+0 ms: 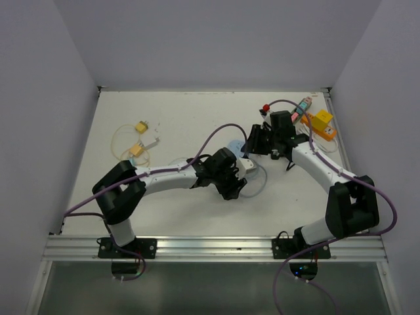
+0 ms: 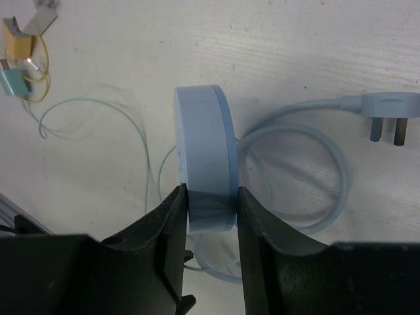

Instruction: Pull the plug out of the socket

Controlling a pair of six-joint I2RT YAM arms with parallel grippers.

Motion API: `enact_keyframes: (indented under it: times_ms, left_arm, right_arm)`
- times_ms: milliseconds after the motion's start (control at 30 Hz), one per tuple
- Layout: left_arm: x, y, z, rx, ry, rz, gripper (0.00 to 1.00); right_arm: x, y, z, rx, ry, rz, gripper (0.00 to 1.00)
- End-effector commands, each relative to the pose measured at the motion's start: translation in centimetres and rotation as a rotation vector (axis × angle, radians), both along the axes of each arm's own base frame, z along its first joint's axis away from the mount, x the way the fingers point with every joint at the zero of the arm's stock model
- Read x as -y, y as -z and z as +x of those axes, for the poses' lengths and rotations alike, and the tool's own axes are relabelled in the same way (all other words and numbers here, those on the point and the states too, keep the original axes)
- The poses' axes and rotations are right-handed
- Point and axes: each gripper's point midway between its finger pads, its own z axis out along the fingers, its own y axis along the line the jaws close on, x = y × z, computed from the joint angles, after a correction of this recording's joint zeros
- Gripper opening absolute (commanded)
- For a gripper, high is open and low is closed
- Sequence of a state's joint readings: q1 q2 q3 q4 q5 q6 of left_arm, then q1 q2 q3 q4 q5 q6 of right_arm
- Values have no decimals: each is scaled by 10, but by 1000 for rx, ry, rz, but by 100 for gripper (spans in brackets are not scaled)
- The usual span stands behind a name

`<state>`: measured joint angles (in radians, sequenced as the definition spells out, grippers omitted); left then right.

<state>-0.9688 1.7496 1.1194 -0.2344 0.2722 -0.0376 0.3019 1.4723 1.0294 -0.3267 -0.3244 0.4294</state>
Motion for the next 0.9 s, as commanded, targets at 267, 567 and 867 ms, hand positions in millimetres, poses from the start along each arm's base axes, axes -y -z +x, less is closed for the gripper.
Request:
enact_keyframes:
  times_ms: [267,567,867]
  left_arm:
    - [-4,-10,2,67,33,27,0]
    - [-22,-111,11,244,-11,-124,0]
    - [-91,-180,34,332,-182,-271,0]
  right_arm:
    - [1,-13,7,70,14,3,0]
    - [17,6,7,43,83,-80,0]
    - [24,17,14,18,140,-109,0]
